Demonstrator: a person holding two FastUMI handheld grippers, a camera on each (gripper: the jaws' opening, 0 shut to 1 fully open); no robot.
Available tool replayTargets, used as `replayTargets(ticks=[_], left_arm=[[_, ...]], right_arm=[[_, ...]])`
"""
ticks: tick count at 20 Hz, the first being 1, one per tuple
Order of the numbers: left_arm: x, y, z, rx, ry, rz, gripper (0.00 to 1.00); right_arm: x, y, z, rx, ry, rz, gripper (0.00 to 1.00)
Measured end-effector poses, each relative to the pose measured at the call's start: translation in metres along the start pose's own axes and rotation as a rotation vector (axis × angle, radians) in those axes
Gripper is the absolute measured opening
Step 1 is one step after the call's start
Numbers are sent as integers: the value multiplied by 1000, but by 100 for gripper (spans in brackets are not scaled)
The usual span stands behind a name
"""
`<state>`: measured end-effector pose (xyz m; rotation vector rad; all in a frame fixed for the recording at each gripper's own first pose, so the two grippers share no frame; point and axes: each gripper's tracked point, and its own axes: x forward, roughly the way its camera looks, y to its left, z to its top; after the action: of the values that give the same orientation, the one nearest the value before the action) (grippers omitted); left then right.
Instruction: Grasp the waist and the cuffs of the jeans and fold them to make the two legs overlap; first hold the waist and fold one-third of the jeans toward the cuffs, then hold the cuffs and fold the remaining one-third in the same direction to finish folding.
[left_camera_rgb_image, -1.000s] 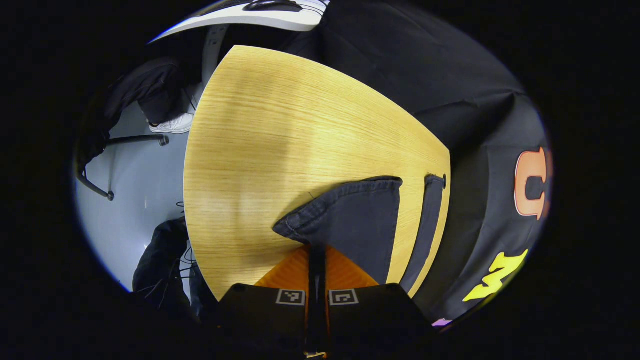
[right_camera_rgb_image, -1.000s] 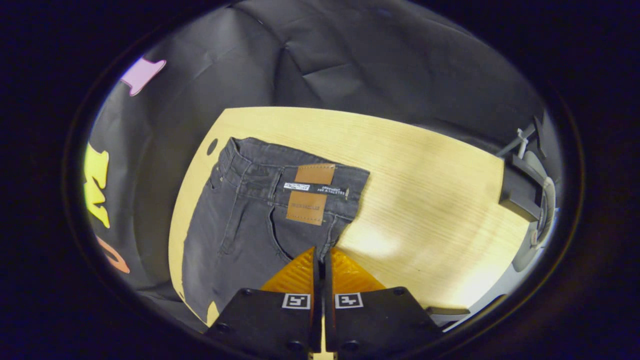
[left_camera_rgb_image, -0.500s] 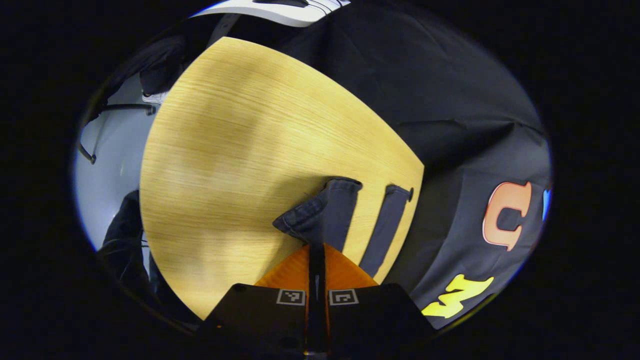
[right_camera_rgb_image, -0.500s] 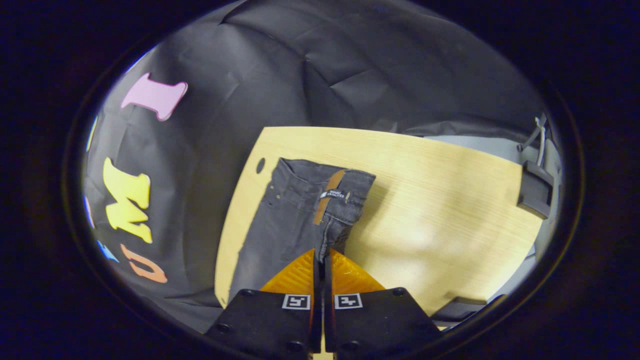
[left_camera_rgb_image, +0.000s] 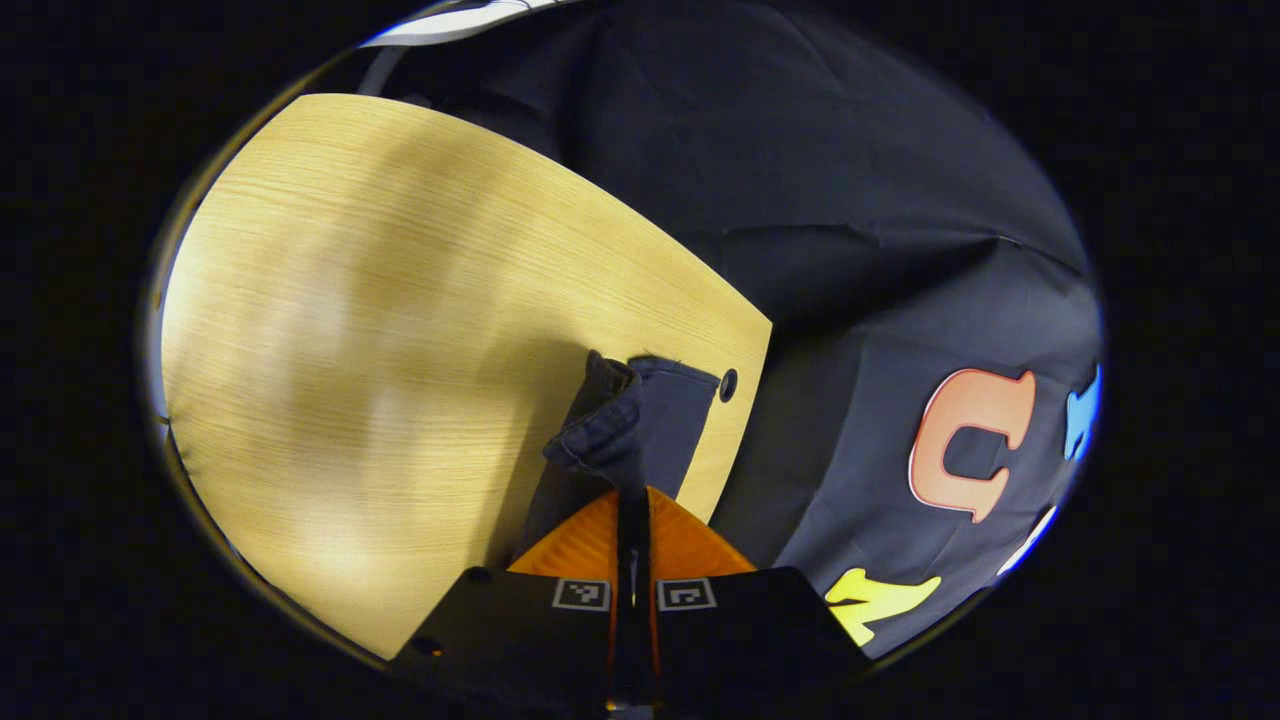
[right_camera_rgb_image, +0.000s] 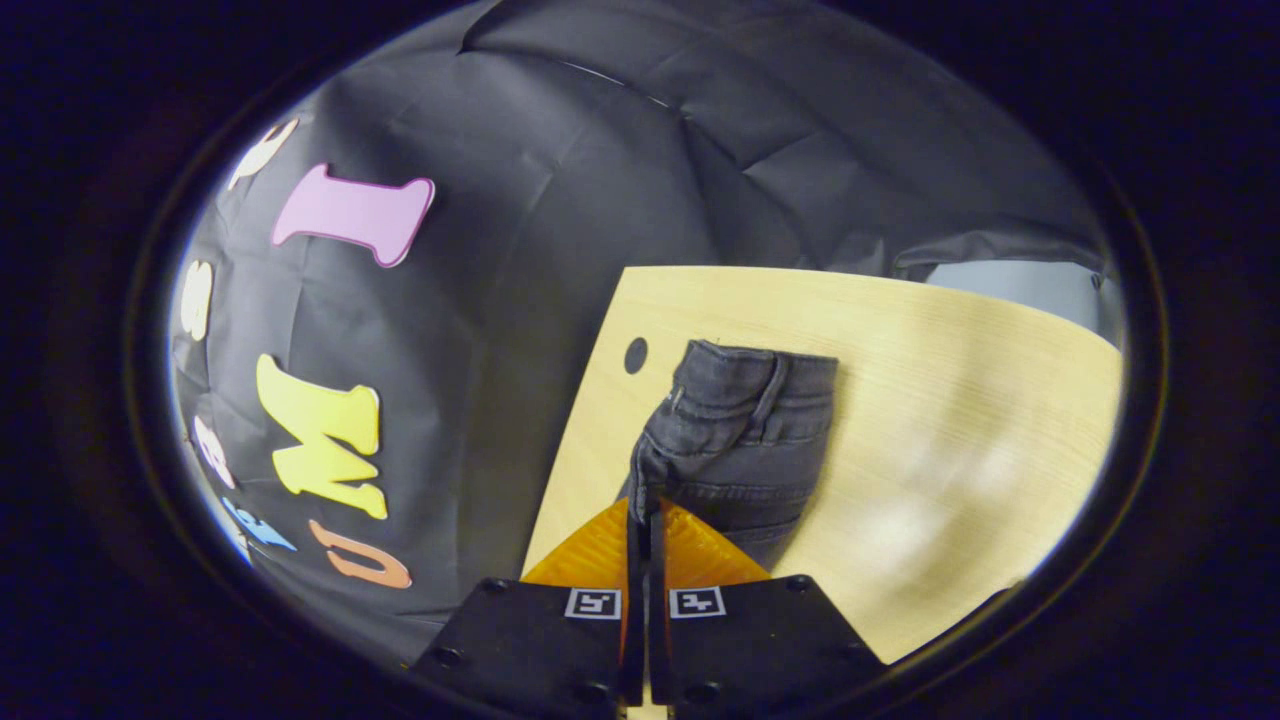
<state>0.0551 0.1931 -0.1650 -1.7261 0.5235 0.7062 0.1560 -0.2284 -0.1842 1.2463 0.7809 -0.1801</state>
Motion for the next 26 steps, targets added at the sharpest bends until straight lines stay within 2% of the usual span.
replayTargets(ticks=[1, 2, 5, 10, 12, 13, 16, 17, 18, 19, 20, 22, 24, 26], left_arm=[[13, -9, -1, -4, 3, 1, 3], [25, -16, -1, -10, 8, 1, 4], [61, -37, -6, -10, 10, 9, 3], [107, -64, -15, 67, 9, 17, 3], [125, -67, -16, 103, 12, 33, 3], [134, -67, -15, 116, 7, 43, 4], [162, -67, -17, 157, 8, 75, 4], [169, -65, -15, 181, 11, 76, 4], [174, -62, -14, 206, 11, 86, 4], [179, -57, -14, 226, 10, 94, 4], [181, -52, -12, 234, 6, 102, 4], [180, -46, -9, 256, -7, 107, 4], [171, -44, -4, 306, -45, 105, 15], [161, -49, -2, 362, -42, 79, 72]], right_arm=[[8, 5, 4, 9, -2, 10, 7], [17, 10, 9, 22, -11, 17, 3], [49, 19, 17, 37, -16, 21, 3], [94, 27, 30, -1, -15, 3, 3], [112, 28, 33, -12, -11, -3, 0], [122, 26, 34, -10, -6, -14, 3], [146, 19, 36, -9, -2, -39, 3], [153, 18, 37, -8, -2, -42, 0], [159, 15, 36, -17, -2, -54, 3], [165, 12, 34, -32, 1, -69, 0], [171, 7, 33, -42, 1, -82, 3], [179, 2, 34, -40, -5, -89, 3], [185, 10, 33, -24, -15, -49, 8], [182, 18, 30, -24, -7, -23, 52]])
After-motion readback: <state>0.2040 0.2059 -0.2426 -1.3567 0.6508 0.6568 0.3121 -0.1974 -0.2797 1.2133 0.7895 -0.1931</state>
